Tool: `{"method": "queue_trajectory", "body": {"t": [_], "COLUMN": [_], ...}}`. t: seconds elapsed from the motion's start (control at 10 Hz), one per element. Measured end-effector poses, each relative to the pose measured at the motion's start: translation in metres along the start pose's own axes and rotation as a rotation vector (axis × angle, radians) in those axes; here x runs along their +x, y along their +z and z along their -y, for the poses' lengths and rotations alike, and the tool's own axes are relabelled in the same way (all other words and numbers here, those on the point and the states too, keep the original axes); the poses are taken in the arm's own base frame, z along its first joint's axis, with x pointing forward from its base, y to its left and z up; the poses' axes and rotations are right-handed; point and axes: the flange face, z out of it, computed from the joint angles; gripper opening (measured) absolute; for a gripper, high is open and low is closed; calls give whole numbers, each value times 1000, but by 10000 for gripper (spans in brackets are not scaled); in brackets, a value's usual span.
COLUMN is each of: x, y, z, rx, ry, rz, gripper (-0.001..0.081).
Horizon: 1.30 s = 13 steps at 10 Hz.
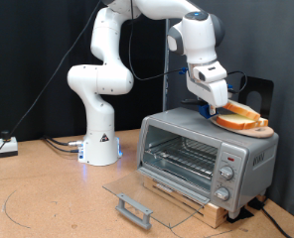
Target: Make a piece of toast with the oven
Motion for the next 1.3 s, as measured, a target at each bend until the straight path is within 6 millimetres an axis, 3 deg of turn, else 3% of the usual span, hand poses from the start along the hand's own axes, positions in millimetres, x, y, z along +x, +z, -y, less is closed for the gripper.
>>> {"method": "queue_trajectory", "body": {"t": [0.3,0.6,1.0,1.3], "x": [-1,-7,-29,-49], "y": [-1,-11,-27,-24], "z": [-5,-29,-70,-87], "rx": [-1,-16,-16,-27], "ry": [12,58,56,24], "rz": [-2,-81,-112,-88], "gripper": [396,396,396,396]}}
